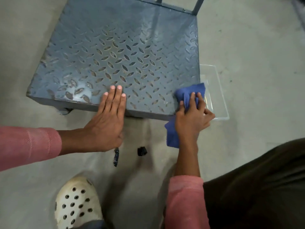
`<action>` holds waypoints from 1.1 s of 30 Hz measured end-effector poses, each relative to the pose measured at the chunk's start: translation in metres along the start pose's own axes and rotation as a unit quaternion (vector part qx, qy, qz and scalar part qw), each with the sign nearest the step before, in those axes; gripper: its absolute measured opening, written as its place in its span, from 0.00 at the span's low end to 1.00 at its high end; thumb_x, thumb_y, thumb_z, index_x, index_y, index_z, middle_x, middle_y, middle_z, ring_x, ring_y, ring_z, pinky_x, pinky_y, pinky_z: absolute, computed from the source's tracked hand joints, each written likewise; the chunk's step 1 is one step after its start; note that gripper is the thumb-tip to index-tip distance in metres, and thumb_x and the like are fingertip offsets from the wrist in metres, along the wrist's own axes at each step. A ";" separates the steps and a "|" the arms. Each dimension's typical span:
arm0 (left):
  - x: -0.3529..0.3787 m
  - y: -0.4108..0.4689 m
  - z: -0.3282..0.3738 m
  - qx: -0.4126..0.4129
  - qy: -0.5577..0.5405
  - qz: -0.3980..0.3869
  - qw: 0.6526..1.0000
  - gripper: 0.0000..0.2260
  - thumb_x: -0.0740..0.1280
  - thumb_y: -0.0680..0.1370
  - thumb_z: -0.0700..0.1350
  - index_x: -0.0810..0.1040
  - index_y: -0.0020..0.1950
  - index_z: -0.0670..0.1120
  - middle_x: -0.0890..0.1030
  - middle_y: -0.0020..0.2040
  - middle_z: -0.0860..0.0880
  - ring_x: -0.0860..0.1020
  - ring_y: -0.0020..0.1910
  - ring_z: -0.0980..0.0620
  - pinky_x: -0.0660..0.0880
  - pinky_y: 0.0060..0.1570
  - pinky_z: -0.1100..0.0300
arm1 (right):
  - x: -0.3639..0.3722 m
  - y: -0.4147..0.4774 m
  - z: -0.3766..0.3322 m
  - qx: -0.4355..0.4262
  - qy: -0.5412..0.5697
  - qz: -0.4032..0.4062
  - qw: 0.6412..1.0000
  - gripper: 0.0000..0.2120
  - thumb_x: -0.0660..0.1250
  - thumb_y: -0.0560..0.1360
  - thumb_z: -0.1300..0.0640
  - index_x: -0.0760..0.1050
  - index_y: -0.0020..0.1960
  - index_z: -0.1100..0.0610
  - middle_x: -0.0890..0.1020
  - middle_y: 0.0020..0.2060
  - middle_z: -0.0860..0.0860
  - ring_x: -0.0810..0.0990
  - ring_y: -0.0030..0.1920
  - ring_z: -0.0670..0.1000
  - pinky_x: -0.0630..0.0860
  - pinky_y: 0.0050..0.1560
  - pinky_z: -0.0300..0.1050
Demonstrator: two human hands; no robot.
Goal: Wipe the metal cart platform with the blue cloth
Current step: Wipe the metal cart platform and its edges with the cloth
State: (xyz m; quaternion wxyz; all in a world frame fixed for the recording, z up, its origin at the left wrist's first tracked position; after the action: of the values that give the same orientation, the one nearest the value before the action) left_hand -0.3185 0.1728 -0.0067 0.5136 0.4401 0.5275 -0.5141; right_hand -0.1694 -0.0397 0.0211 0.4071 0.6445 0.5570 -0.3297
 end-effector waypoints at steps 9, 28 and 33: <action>-0.002 0.032 0.037 0.054 0.003 -0.020 0.998 0.52 0.69 0.69 0.52 0.44 0.82 0.31 0.39 0.82 0.30 0.38 0.82 0.32 0.47 0.81 0.37 | 0.018 -0.030 -0.036 -0.087 -0.002 -0.110 0.990 0.23 0.62 0.80 0.43 0.67 0.75 0.39 0.62 0.77 0.36 0.61 0.65 0.53 0.60 0.64 0.51; -0.025 0.104 0.009 0.063 -0.061 0.036 0.995 0.39 0.42 0.83 0.67 0.51 0.85 0.41 0.50 0.85 0.40 0.47 0.85 0.42 0.47 0.83 0.44 | 0.030 0.017 -0.014 0.054 -0.096 -0.037 0.993 0.31 0.53 0.82 0.41 0.55 0.81 0.53 0.55 0.81 0.52 0.49 0.81 0.54 0.51 0.77 0.55; -0.029 0.127 -0.001 0.070 -0.052 0.031 0.996 0.40 0.42 0.82 0.70 0.49 0.85 0.44 0.48 0.86 0.43 0.45 0.85 0.45 0.46 0.83 0.44 | 0.056 0.113 -0.043 -0.004 -0.043 -0.118 0.992 0.33 0.51 0.82 0.38 0.53 0.82 0.52 0.59 0.79 0.54 0.58 0.78 0.57 0.54 0.75 0.59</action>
State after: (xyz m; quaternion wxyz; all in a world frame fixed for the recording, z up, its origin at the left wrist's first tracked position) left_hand -0.1904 0.1859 0.0108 0.5239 0.4640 0.4486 -0.5559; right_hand -0.0505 0.0180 0.0091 0.3915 0.5579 0.6122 -0.4009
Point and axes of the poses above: each hand's wrist, its own y-axis towards the middle knuckle, its own x-axis out of the palm, z = x × y, the point moved 9 cm from there along y, towards the middle knuckle
